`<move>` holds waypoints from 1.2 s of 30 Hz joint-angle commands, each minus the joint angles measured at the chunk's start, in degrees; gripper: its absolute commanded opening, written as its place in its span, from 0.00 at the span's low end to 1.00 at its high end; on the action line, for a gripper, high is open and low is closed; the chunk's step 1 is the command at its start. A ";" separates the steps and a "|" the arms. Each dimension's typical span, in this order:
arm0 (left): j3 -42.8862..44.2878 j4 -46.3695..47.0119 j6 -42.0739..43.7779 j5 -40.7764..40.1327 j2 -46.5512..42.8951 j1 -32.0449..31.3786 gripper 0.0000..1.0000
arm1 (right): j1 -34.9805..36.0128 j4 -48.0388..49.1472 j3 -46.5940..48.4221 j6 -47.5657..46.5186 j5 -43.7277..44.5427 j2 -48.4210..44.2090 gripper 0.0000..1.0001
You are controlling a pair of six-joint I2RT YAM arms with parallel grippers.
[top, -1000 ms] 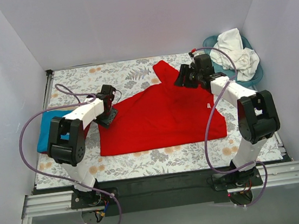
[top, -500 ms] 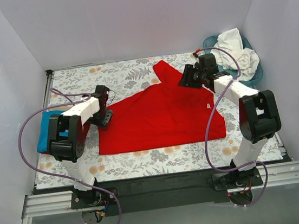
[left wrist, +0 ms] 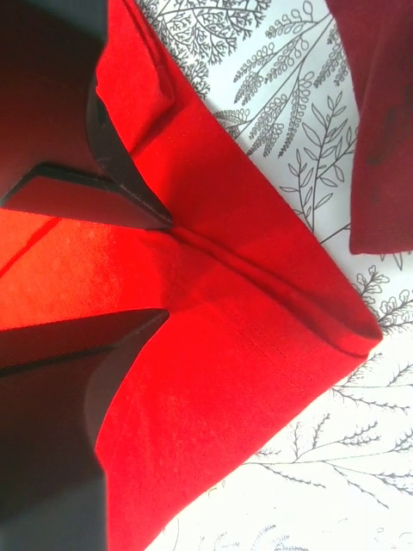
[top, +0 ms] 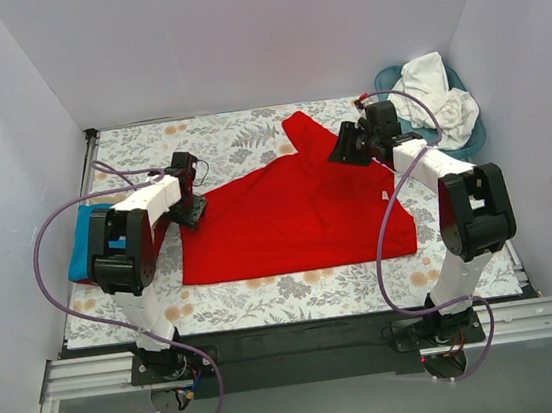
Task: Fold and stack the t-shirts
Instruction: Fold the tshirt
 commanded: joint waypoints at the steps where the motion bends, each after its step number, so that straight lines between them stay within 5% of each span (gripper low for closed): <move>1: 1.51 1.27 0.41 1.11 -0.15 0.15 0.32 | -0.29 0.57 1.02 -0.54 -0.44 -0.15 0.54; 3: 1.68 1.71 0.94 1.29 -0.06 0.15 0.25 | -0.21 0.66 0.94 -0.45 -0.44 0.02 0.54; 5: 2.03 1.89 1.29 1.38 -0.15 0.23 0.02 | -0.38 0.57 0.94 -0.45 -0.61 0.37 0.54; 6: 2.21 1.89 1.56 1.55 -0.41 0.32 0.00 | -0.47 0.66 1.54 -0.54 -0.44 0.98 0.54; 26: 11.70 1.27 11.22 7.18 -1.73 6.12 0.00 | -3.02 -0.22 32.03 -7.48 8.34 24.98 0.61; 36: 14.43 1.88 12.81 9.29 0.82 7.88 0.00 | -3.02 -5.40 34.95 -8.36 15.91 30.25 0.49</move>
